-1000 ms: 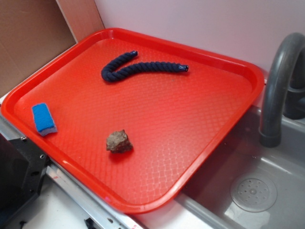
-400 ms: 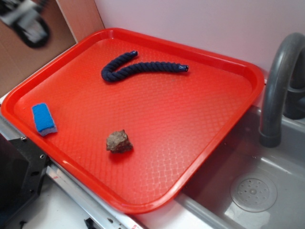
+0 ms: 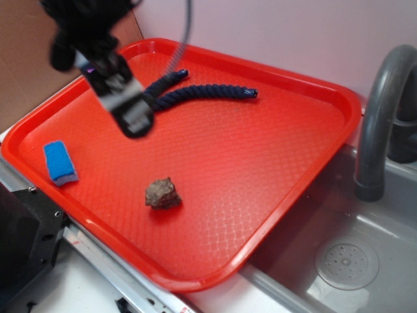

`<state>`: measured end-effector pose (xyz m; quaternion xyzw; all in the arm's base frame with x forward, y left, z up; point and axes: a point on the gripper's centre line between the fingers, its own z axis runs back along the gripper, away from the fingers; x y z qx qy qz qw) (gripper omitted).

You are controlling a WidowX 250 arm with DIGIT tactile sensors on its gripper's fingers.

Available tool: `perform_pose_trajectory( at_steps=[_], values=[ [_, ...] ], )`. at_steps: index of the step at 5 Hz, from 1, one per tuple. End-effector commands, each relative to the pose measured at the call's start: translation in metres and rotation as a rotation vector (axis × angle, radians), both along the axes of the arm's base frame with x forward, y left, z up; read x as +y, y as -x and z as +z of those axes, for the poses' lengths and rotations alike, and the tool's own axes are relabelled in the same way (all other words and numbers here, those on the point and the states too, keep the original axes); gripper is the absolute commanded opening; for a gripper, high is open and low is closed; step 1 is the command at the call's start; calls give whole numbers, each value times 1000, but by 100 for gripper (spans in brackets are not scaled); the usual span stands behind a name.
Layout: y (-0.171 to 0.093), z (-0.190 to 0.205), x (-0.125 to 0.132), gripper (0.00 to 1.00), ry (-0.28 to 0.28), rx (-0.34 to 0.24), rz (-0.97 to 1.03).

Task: Grab the rock.

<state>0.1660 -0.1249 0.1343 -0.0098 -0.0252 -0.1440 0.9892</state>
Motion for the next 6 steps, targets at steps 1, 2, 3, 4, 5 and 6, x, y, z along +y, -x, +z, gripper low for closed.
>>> perform_pose_trajectory(
  at_steps=[1, 2, 3, 4, 5, 6],
  values=[
    [13, -48, -2, 100, -126, 124, -208],
    [21, -61, 5, 100, -130, 191, -242],
    [17, -74, 10, 100, -186, 228, -228],
    [8, -87, 10, 100, -207, 213, -162],
    [3, -94, 7, 100, -252, 234, -105],
    [0, -105, 6, 100, -219, 329, -80]
  ],
)
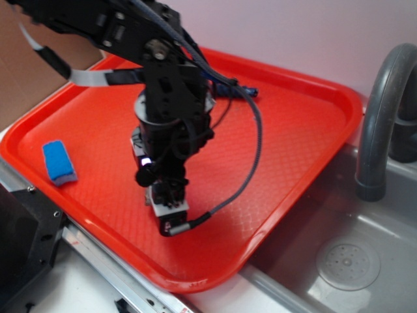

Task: Grab the rock.

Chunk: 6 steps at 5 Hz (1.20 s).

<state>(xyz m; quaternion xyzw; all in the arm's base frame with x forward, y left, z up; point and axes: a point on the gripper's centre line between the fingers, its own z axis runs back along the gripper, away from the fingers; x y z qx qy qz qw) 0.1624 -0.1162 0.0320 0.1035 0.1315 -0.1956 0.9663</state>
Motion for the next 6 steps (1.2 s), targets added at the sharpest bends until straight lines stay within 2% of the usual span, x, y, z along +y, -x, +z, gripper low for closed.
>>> perform_pose_trajectory(
  at_steps=[1, 2, 3, 4, 5, 6],
  values=[
    [-8, -6, 1, 100, 84, 122, 68],
    [-8, -4, 5, 0, 127, 143, 71],
    [-6, 4, 8, 0, 137, 127, 59],
    [-4, 15, 13, 0, 134, 136, 60],
    [-12, 50, 24, 0, 112, 61, 121],
    [-24, 100, 40, 0, 127, -91, 191]
  ],
)
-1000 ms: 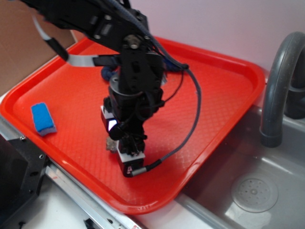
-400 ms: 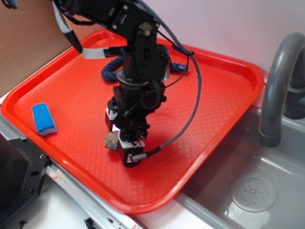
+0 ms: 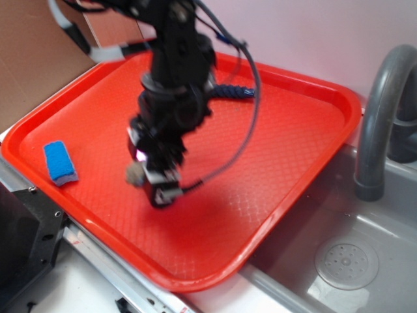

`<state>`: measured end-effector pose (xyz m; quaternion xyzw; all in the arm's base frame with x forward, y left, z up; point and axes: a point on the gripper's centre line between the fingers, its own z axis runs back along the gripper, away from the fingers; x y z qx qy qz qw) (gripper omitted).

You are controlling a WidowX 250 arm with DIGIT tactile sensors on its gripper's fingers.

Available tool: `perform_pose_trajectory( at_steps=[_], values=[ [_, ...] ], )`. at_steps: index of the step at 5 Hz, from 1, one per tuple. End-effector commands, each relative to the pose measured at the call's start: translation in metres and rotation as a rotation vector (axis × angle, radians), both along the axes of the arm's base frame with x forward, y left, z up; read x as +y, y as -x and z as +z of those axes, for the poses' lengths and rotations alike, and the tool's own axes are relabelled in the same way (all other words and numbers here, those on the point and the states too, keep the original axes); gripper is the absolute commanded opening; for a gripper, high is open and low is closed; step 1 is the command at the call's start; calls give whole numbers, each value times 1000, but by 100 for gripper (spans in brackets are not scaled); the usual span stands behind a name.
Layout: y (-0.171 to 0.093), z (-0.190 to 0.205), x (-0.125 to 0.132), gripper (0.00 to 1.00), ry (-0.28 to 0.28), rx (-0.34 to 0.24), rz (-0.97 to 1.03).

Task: Grab the rock.

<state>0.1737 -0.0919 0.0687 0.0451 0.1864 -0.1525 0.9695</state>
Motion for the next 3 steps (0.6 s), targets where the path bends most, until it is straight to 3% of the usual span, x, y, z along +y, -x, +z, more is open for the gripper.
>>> perform_pose_trajectory(
  at_steps=[1, 2, 3],
  values=[
    [-12, 113, 32, 0, 47, -343, 151],
    [-10, 150, 46, 0, 65, -457, 200],
    [-6, 161, 50, 0, 48, -502, 203]
  ],
)
